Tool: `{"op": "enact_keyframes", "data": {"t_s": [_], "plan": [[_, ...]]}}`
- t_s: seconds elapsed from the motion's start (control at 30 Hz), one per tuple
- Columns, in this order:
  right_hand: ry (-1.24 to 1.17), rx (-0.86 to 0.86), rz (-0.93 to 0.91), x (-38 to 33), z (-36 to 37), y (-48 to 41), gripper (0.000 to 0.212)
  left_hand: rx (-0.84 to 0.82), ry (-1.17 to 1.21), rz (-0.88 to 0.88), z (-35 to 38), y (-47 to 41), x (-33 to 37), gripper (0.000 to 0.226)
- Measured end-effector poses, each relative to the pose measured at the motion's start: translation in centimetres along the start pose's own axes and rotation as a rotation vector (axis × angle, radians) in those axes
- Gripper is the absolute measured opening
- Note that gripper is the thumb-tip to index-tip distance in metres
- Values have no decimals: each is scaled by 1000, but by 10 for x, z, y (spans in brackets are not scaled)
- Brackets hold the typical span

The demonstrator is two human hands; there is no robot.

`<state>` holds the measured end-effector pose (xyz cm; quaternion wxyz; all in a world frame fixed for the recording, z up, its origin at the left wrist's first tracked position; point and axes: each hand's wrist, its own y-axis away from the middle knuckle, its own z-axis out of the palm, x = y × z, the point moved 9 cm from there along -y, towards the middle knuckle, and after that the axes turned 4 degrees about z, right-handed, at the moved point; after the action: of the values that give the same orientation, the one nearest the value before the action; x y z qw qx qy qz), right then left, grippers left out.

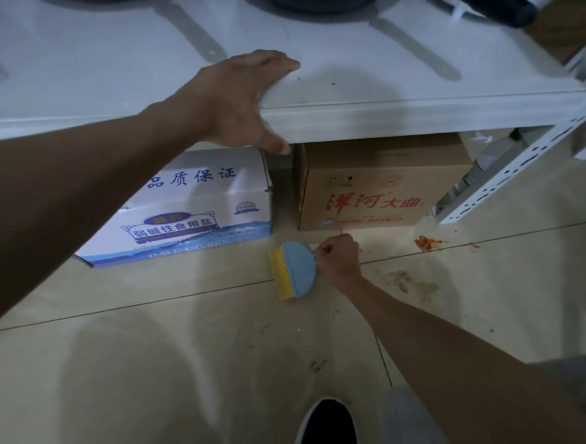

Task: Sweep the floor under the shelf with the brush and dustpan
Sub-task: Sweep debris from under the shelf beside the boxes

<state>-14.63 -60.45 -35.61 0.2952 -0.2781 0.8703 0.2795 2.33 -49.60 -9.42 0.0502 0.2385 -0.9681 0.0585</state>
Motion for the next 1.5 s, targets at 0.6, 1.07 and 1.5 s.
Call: {"op": "enact_keyframes", "data": {"t_s": [0.6,1.07,1.5], "plan": [[208,85,179,19,-54,-11,17,4,-8,28,0,-1,2,110],[482,-52,-111,-68,-65,-3,11,11,-20,6,-3,4,8,109],[851,-234,-436,-132,-118,35,25,5,32,-67,-12,-8,53,108]]}}
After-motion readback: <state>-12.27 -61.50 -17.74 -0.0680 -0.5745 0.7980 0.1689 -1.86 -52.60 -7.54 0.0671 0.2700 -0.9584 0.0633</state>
